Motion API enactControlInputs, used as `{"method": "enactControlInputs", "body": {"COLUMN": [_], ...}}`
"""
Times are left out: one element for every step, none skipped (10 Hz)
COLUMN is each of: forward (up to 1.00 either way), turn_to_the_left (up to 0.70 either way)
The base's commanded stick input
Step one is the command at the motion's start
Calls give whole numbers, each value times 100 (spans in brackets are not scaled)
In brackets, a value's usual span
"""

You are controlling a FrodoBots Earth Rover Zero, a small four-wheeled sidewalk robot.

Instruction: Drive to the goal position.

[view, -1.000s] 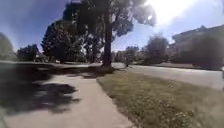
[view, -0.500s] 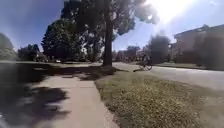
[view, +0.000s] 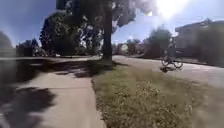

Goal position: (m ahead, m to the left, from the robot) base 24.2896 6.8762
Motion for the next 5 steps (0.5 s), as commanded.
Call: {"method": "enactControlInputs", "body": {"forward": [0, 0, 0, 0, 0], "turn_to_the_left": [85, 85, 85, 85, 85]}}
